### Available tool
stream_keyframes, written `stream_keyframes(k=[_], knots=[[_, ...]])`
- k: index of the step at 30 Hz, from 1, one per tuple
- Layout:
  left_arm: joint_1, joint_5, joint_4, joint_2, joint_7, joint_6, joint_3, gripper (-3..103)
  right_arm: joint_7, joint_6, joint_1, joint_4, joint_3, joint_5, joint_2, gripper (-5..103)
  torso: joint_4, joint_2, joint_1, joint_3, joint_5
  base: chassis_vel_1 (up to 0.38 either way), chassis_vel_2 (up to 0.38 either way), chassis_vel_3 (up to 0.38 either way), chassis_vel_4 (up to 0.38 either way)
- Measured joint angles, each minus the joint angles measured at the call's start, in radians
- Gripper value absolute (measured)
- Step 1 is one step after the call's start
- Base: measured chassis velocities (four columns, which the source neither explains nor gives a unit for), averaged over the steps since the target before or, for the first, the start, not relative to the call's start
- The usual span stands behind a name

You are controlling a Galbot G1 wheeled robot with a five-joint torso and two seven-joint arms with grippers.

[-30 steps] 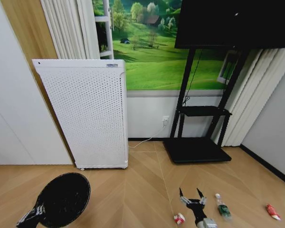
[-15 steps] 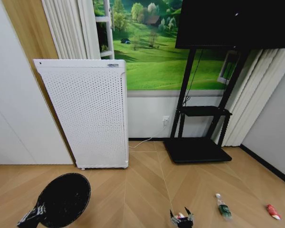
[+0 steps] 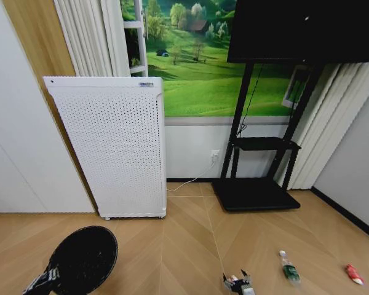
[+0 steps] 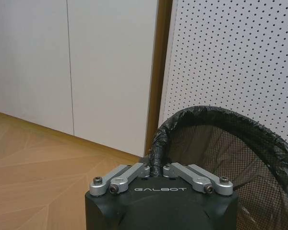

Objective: Pick up the trash bin and place the garbage on the floor into it.

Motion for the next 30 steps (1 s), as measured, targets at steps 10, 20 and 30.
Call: stream_keyframes(k=[10,20,30], knots=[[-0.001,-0.003,-0.005,0.0,-0.001,0.001,-0.002,6,0.038,-0.027,0.012,-0.053,0.01,-0.006,0.006,100,0.0,0.0,0.0,0.0,-0.0001,0.0,0.0,0.0,0.0],[-0.003,-0.004,-0.001,0.001,0.0,0.0,-0.001,6,0.039,-0.044,0.014,-0.064,0.003,-0.006,0.007,100,0.0,0.0,0.0,0.0,-0.0001,0.0,0.0,0.0,0.0],[-0.002,-0.005,0.003,-0.001,0.001,-0.003,-0.005,6,0.044,-0.058,0.03,-0.084,-0.023,0.005,0.002,100,0.0,0.0,0.0,0.0,-0.0001,0.0,0.0,0.0,0.0]])
